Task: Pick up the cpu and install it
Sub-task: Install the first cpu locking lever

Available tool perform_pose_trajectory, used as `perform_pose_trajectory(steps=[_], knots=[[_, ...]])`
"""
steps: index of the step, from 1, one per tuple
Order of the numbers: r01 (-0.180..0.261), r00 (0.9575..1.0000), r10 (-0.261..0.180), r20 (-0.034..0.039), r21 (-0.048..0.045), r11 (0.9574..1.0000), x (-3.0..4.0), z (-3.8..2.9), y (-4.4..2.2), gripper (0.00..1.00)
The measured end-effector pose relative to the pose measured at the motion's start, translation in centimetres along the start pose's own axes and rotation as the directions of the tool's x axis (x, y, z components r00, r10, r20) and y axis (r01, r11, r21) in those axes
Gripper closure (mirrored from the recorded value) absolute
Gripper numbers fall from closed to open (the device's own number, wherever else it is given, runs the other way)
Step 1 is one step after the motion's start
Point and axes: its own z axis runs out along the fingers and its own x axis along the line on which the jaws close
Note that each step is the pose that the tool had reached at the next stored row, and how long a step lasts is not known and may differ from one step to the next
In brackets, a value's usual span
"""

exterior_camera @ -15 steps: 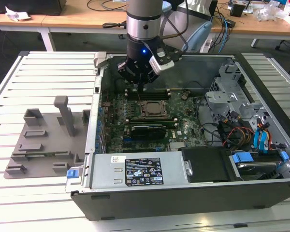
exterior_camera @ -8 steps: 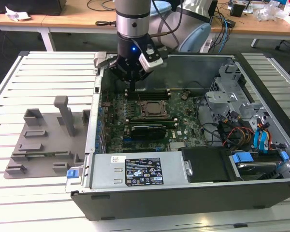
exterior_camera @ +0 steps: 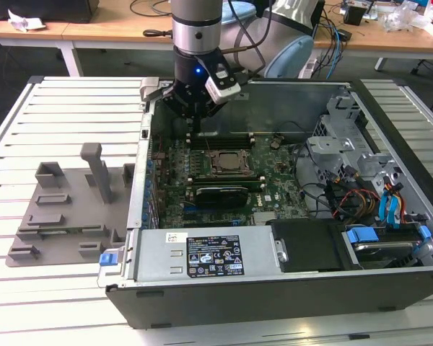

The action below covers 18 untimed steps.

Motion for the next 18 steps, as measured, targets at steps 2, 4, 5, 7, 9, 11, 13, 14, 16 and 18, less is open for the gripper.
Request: perform_pose_trajectory(steps=[2, 4, 5, 7, 9, 11, 13, 14, 16, 18], knots=[[0.0, 1.0, 0.0, 0.0, 0.0, 1.0, 0.0, 0.0, 0.0, 0.89], [0.0, 1.0, 0.0, 0.0, 0.0, 1.0, -0.02, 0.0, 0.0, 0.89], [0.0, 1.0, 0.0, 0.0001, -0.0001, 1.0, -0.09, 0.01, 0.0, 0.89], [0.0, 1.0, 0.0, 0.0001, 0.0, 1.0, -0.64, 0.0, -0.03, 0.89], [0.0, 1.0, 0.0, 0.0, 0.0, 1.0, -1.1, 0.0, -0.05, 0.89], [0.0, 1.0, 0.0, -0.0001, 0.0, 1.0, -2.09, 0.0, -0.09, 0.89], [0.0, 1.0, 0.0, 0.0, 0.0, 1.0, -2.65, 0.01, -0.11, 0.89], [0.0, 1.0, 0.0, 0.0, 0.0, 1.0, -2.82, 0.01, -0.12, 0.89], [0.0, 1.0, 0.0, 0.0, 0.0, 1.0, -3.26, 0.01, -0.14, 0.89], [0.0, 1.0, 0.0, -0.0001, 0.0, 1.0, -3.77, 0.01, -0.16, 0.89]])
